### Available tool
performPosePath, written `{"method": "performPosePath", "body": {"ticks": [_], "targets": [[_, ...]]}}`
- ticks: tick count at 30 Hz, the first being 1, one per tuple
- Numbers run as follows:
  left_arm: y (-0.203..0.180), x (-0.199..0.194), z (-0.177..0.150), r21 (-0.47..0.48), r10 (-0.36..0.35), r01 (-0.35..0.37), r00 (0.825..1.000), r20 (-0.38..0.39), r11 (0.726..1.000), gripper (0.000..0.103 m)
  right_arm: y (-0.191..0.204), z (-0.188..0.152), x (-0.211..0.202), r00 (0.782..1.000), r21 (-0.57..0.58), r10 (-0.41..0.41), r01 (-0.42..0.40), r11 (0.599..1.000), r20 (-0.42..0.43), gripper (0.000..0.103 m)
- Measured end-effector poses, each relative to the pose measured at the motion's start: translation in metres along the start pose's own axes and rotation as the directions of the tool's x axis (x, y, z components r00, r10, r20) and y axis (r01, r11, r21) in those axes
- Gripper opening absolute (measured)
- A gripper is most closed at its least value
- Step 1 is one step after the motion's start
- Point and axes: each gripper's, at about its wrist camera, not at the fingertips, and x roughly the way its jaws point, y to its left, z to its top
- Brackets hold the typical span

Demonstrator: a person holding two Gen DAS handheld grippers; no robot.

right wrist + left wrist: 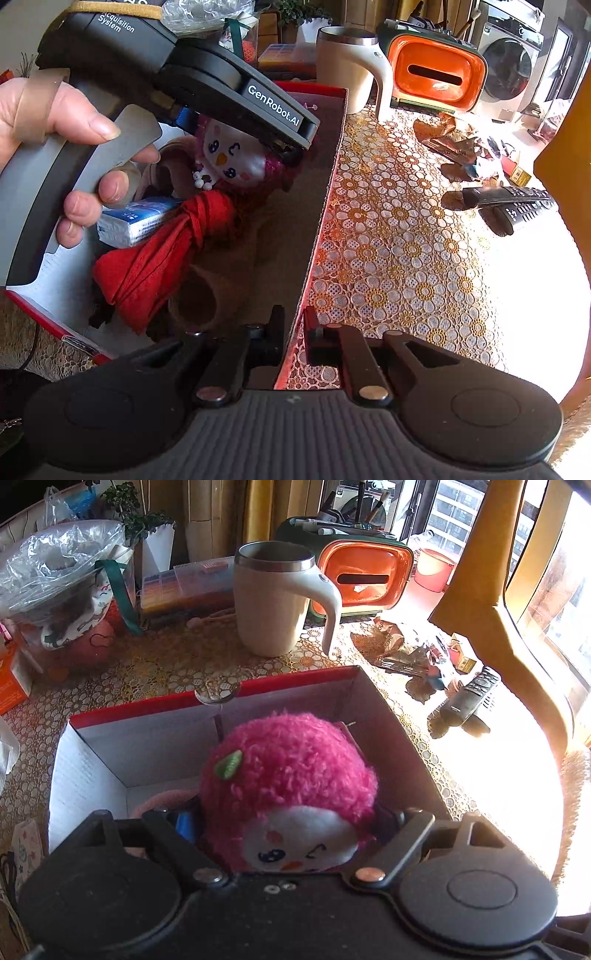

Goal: Organize objects
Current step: 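Lower the pink toy into the shoebox and open the left tool, then move the left tool back to the white cable on the table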

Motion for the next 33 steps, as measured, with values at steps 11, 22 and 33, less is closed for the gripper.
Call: {"method": "performPosePath", "body": {"ticks": [11,22,33], "targets": [[0.012,-0.011,0.002,-0.048,-0.033,0.035,0.999,0.038,0.998,0.094,-0.001,0.0,0.001,1.0,0.012,0.002,-0.002,1.0,-0.002,0.011],[0.035,-0.066,-0.005,-0.048,-0.039,0.044,0.994,0.101,0.998,0.093,0.0,0.0,0.0,1.0,0.016,-0.007,0.007,1.0,-0.009,0.011],[0.07,-0.136,-0.027,-0.037,-0.032,0.039,0.986,0.166,0.999,0.094,0.005,0.0,0.002,0.999,-0.003,-0.031,0.031,1.0,-0.027,0.011]]}}
